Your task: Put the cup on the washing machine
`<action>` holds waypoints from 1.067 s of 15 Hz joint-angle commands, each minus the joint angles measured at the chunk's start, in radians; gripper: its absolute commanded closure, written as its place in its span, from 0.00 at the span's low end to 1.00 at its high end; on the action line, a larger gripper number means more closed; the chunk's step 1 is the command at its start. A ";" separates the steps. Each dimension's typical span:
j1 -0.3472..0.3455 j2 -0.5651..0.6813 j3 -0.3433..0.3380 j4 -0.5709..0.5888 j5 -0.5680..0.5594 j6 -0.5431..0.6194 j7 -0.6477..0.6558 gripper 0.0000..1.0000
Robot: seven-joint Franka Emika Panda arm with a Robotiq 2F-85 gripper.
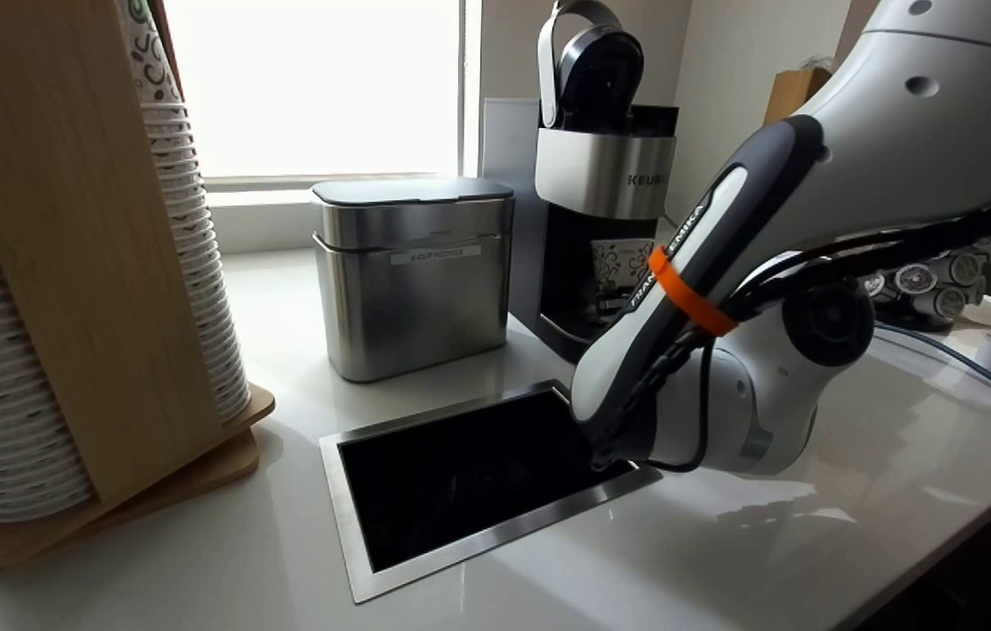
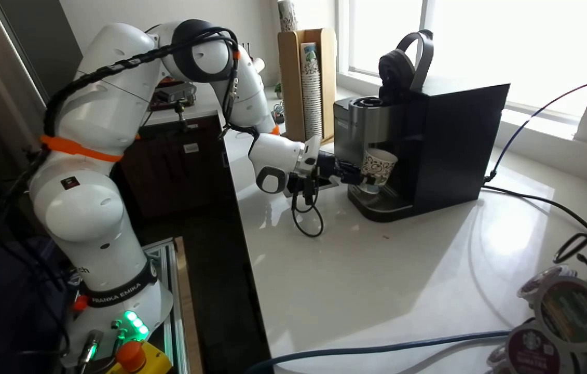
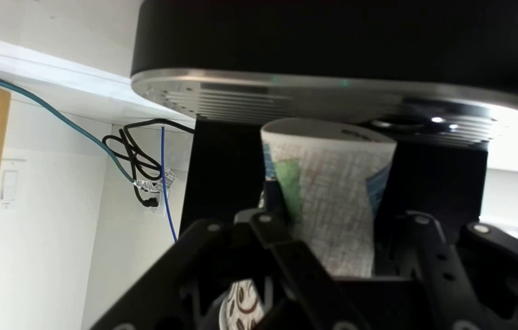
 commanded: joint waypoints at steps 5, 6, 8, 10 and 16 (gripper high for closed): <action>0.030 0.062 -0.027 0.109 -0.095 -0.112 -0.167 0.76; 0.026 0.058 -0.028 0.106 -0.143 -0.125 -0.158 0.76; 0.026 0.053 -0.030 0.096 -0.189 -0.134 -0.149 0.49; 0.022 0.051 -0.035 0.085 -0.222 -0.130 -0.135 0.24; 0.019 0.024 -0.028 0.045 -0.276 -0.125 -0.083 0.58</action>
